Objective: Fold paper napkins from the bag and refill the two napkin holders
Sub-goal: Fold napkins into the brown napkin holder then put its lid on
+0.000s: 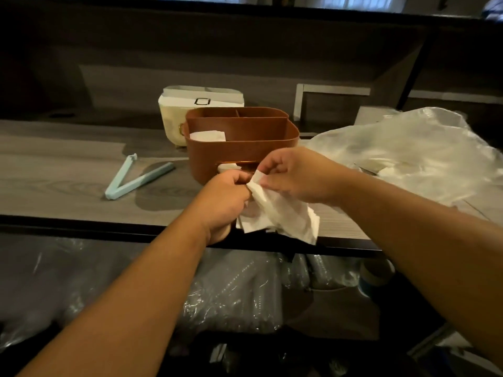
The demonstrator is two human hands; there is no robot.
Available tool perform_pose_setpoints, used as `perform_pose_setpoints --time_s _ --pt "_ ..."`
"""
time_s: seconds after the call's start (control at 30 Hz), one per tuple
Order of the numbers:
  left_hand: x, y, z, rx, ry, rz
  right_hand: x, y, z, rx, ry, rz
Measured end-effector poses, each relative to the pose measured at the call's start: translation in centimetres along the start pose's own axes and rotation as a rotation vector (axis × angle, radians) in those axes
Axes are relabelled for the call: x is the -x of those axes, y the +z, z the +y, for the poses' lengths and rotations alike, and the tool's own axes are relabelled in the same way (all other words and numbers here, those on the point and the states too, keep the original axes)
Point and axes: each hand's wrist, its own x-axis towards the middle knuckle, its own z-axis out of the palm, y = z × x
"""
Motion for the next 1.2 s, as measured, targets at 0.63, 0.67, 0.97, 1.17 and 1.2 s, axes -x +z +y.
perform_pose_setpoints --time_s 0.63,0.67,0.97,1.17,1.2 --pt "2.2 -1.6 3.2 -0.208 0.546 -0.152 4.9 -1.3 3.0 -0.239 -0.217 0.193" --pt "2.1 -1.6 2.8 -0.195 0.555 -0.139 5.1 -1.0 3.1 -0.238 -0.231 0.245" --pt "1.4 -1.4 -1.0 -0.284 0.481 -0.035 4.8 3.1 4.4 -0.218 -0.038 0.316" --pt "1.6 -0.5 -0.4 -0.298 0.481 -0.022 4.4 3.8 3.8 -0.327 -0.022 0.357" --pt "1.6 -0.4 -0.3 -0.289 0.487 -0.028 4.3 3.9 3.6 -0.331 -0.035 0.374"
